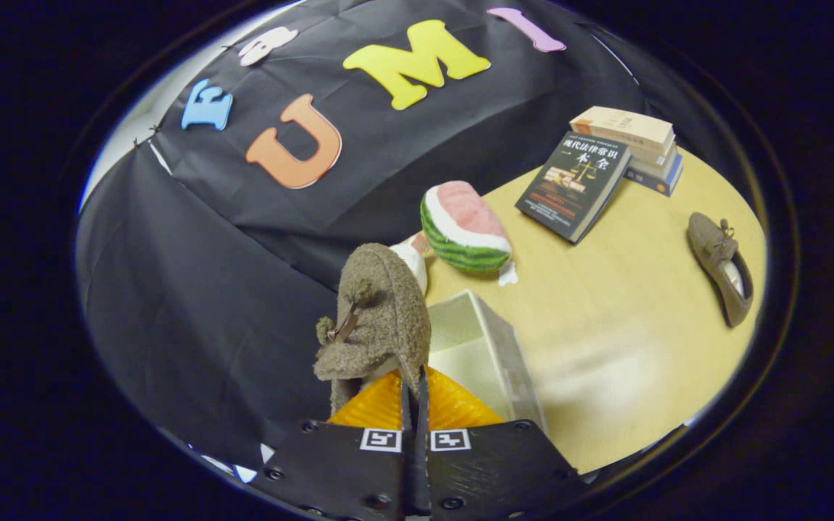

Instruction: Open the storage box then place both shoes into the box .Put the left shoe in first, then the right shoe, with the right side of both shoes facing outward in a uniform manner.

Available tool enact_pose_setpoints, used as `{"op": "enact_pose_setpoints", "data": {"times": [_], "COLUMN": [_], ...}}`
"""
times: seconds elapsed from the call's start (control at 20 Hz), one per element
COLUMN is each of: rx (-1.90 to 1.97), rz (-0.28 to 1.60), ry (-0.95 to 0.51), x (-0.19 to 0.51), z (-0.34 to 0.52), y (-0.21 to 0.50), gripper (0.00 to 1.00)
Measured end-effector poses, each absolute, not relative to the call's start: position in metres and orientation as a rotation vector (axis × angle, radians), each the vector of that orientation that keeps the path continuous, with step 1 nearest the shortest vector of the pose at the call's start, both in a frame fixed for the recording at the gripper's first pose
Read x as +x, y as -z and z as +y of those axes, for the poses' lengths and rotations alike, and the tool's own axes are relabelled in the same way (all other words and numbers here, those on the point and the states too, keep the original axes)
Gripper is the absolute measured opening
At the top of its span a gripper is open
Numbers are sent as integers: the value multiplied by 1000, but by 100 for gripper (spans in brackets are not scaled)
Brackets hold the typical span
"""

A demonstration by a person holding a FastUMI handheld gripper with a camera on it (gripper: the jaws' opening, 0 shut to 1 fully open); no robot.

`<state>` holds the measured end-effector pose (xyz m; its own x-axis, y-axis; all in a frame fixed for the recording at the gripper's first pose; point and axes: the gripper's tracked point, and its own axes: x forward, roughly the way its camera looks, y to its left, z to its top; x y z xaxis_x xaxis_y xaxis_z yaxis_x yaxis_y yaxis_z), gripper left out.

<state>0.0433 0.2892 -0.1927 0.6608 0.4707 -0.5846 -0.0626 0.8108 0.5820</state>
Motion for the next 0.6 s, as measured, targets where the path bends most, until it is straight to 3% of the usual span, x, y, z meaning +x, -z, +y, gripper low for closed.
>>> {"op": "enact_pose_setpoints", "data": {"times": [0.6], "rx": [487], "rz": [930], "ry": [-279], "x": [43], "z": [342], "y": [277], "gripper": [0]}}
